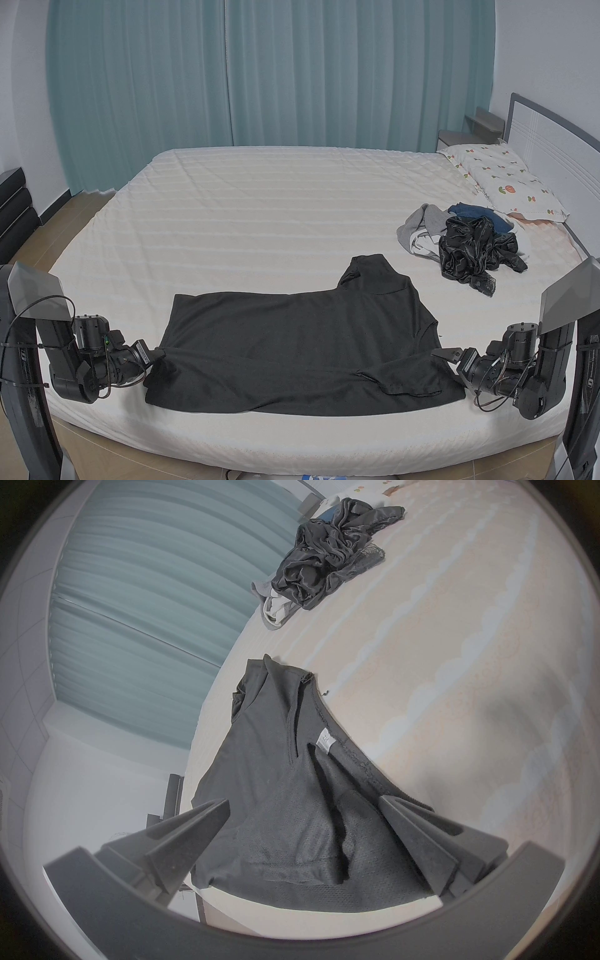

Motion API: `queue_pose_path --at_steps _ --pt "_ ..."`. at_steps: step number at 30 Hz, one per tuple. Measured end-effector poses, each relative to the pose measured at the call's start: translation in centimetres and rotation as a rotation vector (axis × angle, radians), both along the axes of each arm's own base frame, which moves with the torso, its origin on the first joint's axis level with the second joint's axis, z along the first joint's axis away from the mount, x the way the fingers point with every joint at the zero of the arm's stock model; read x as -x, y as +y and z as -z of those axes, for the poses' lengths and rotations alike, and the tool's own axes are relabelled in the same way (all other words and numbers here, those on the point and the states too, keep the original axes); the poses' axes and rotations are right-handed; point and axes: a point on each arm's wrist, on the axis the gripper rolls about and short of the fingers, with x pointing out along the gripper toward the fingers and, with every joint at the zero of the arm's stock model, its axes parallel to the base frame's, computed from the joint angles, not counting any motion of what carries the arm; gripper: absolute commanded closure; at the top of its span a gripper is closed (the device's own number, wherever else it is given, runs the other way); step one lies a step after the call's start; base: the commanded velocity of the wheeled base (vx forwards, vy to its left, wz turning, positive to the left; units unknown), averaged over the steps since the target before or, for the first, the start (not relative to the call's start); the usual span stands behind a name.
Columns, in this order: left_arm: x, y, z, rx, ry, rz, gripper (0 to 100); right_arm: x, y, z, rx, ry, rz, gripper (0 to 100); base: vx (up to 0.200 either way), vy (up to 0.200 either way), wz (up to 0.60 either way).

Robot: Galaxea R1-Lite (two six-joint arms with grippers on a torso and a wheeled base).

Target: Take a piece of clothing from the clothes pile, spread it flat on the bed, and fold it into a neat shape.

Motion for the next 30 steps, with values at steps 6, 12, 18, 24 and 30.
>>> queue_pose_path --at_steps 6,12,18,24,30 --pt "0.0 0.0 0.0 0.004 0.003 -0.001 100 -1.6 0.1 -0.5 0.047 -0.082 0.014 0 0.0 0.0 0.0" --pt "0.0 0.0 0.0 0.005 0.003 -0.001 100 -3.9 0.4 -1.1 0.094 -0.192 -0.018 0 0.0 0.0 0.0" --pt "0.0 0.0 0.0 0.004 0.004 -0.001 100 -6.0 1.0 -0.1 0.165 -0.224 -0.12 0 0.0 0.0 0.0" --pt "0.0 0.0 0.0 0.004 0.004 -0.002 100 -6.1 1.3 0.7 0.159 -0.245 -0.204 0 0.0 0.0 0.0" --pt "0.0 0.0 0.1 0.004 0.004 -0.002 100 -6.1 0.8 2.0 0.218 -0.25 -0.242 0 0.0 0.0 0.0"
